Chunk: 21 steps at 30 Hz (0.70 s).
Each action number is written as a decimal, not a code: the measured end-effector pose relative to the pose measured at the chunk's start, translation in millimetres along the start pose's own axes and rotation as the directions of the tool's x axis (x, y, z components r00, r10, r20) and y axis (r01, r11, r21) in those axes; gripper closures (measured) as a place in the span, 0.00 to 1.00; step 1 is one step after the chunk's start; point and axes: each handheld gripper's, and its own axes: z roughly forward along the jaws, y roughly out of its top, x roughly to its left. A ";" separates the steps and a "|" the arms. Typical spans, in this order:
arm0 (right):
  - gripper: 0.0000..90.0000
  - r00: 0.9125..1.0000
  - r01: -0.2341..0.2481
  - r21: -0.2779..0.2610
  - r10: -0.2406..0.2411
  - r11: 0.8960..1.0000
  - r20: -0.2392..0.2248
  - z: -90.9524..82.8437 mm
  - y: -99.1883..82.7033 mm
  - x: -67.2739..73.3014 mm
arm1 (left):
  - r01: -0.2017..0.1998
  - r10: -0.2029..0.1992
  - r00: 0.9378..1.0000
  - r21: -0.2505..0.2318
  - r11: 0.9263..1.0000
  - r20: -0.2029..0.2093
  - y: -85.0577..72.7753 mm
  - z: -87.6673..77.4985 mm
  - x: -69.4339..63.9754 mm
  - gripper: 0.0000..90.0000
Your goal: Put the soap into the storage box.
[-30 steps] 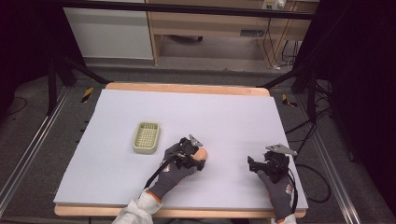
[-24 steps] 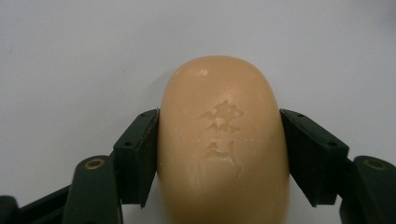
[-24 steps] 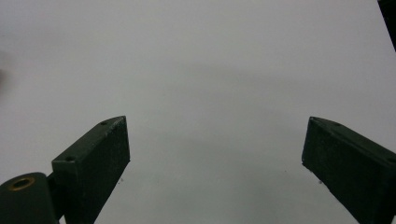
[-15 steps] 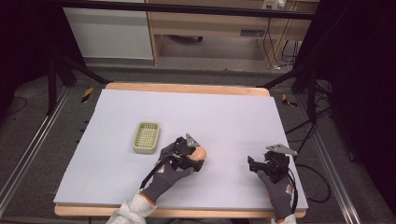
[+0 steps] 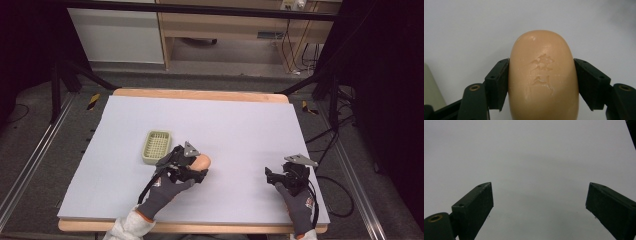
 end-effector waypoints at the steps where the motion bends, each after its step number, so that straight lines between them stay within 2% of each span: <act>1: 0.09 1.000 0.002 0.000 -0.002 1.000 -0.001 0.0 0.0 -0.1 | 0.005 -0.005 1.000 -0.003 1.000 -0.001 -1.4 -1.9 1.5 0.35; 11: 0.09 1.000 0.007 -0.001 -0.007 1.000 -0.004 -1.0 -0.6 0.7 | 0.059 -0.061 0.998 -0.043 0.997 -0.032 -9.5 -17.6 25.1 0.35; 14: 0.09 1.000 0.010 -0.002 -0.010 1.000 -0.005 -0.6 -0.6 1.4 | 0.065 -0.067 0.997 -0.046 0.997 -0.036 -9.8 -19.6 29.2 0.35; 21: 0.09 1.000 0.011 0.001 -0.011 1.000 -0.007 -0.5 -0.5 3.3 | 0.098 -0.102 0.993 -0.072 0.993 -0.060 -10.1 -27.8 43.0 0.35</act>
